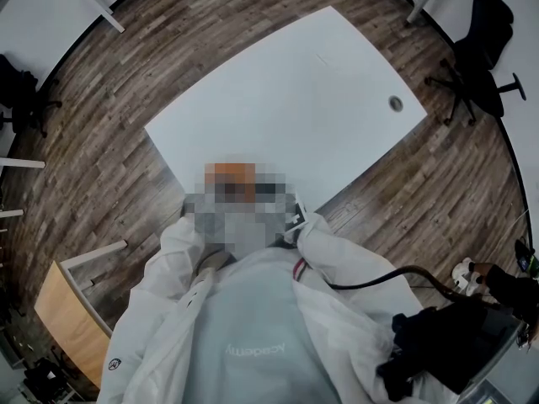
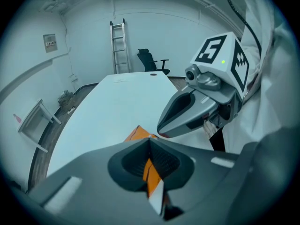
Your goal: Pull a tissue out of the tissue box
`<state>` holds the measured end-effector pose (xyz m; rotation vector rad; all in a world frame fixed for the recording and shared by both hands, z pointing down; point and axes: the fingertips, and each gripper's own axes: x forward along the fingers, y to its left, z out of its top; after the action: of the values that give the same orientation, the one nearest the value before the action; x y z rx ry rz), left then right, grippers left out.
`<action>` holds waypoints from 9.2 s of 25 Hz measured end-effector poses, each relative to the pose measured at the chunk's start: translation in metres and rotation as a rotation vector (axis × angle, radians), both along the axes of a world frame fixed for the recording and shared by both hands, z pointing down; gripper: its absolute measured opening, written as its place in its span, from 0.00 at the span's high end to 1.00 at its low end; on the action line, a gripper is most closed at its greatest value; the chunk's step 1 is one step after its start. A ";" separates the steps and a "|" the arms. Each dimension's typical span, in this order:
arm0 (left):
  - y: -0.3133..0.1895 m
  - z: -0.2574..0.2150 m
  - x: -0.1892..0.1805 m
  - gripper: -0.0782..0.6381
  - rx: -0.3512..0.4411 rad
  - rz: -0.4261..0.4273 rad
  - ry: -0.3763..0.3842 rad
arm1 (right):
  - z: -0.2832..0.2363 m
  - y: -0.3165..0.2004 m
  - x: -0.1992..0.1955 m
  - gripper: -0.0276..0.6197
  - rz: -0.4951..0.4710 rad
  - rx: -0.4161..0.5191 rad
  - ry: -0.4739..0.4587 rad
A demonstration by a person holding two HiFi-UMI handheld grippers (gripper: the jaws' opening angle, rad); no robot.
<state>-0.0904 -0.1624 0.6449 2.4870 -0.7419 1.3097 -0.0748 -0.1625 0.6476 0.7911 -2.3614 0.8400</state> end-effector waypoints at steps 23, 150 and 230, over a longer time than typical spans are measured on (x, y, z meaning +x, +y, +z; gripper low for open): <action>0.003 0.001 0.000 0.89 -0.022 0.008 -0.003 | 0.016 0.008 -0.008 0.86 -0.078 -0.018 0.050; -0.024 -0.151 -0.050 0.89 0.301 -0.155 0.067 | 0.045 0.008 -0.002 0.89 -0.107 0.003 0.234; 0.105 -0.203 -0.148 0.89 0.578 -0.528 0.259 | -0.073 0.099 0.034 0.89 0.161 0.225 0.111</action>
<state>-0.2381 -0.0575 0.4416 2.4973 -1.7455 0.6274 -0.0411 -0.0633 0.5748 1.1026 -2.3419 0.5814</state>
